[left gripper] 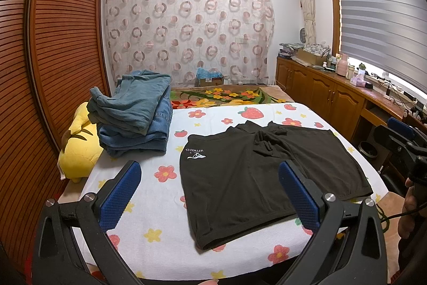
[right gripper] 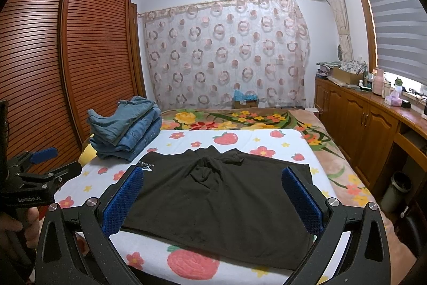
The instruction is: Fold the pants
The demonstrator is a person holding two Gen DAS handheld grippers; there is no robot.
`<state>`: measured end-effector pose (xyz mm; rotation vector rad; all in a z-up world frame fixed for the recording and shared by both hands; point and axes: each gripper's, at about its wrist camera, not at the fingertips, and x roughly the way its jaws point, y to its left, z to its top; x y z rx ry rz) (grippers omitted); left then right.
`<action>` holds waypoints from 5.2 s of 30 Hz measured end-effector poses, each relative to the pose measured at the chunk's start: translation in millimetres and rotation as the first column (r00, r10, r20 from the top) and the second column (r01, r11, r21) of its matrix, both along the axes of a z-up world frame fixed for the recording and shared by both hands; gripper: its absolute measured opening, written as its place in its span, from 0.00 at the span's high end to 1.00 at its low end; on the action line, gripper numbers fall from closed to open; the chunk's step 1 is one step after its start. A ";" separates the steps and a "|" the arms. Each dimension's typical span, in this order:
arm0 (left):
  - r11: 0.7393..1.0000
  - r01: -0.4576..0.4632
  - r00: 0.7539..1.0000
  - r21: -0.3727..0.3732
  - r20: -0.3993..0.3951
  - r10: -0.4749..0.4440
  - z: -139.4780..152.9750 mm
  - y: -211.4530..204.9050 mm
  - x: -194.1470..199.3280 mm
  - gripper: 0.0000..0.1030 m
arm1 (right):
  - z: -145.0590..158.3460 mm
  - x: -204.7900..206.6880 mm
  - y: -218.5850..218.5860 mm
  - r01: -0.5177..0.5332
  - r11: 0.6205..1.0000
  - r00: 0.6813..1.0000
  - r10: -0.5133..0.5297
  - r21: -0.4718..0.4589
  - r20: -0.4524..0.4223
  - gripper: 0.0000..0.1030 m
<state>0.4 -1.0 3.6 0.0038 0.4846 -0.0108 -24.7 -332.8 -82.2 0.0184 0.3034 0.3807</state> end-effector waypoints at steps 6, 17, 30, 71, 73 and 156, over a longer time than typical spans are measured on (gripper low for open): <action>1.000 0.000 1.000 -0.001 0.000 0.000 0.0 0.0 0.0 0.00 | 0.0 -0.2 -0.2 -0.001 1.000 1.000 0.001 0.001 0.001 0.00; 1.000 0.000 1.000 -0.001 0.003 0.000 -0.2 0.0 -0.5 0.00 | 0.1 0.8 0.8 -0.001 1.000 1.000 0.001 0.003 0.004 0.00; 1.000 0.003 1.000 -0.009 -0.030 -0.003 0.2 -7.8 10.4 0.00 | -3.7 5.1 -1.5 0.006 1.000 1.000 -0.006 -0.003 -0.010 0.00; 0.994 0.101 0.969 -0.051 -0.221 -0.110 -83.5 -9.5 69.8 0.00 | 1.6 110.9 -16.8 0.029 0.985 0.970 -0.069 -0.172 -0.233 0.29; 0.993 0.100 0.967 -0.058 -0.231 -0.111 -87.6 -7.6 69.4 0.00 | -2.1 119.7 -16.0 0.025 0.981 0.963 -0.075 -0.190 -0.261 0.34; 0.947 0.303 0.923 -0.106 -0.215 -0.319 -62.0 -53.2 84.2 0.19 | -3.1 136.3 -14.3 0.035 0.969 0.941 -0.114 -0.244 -0.318 0.43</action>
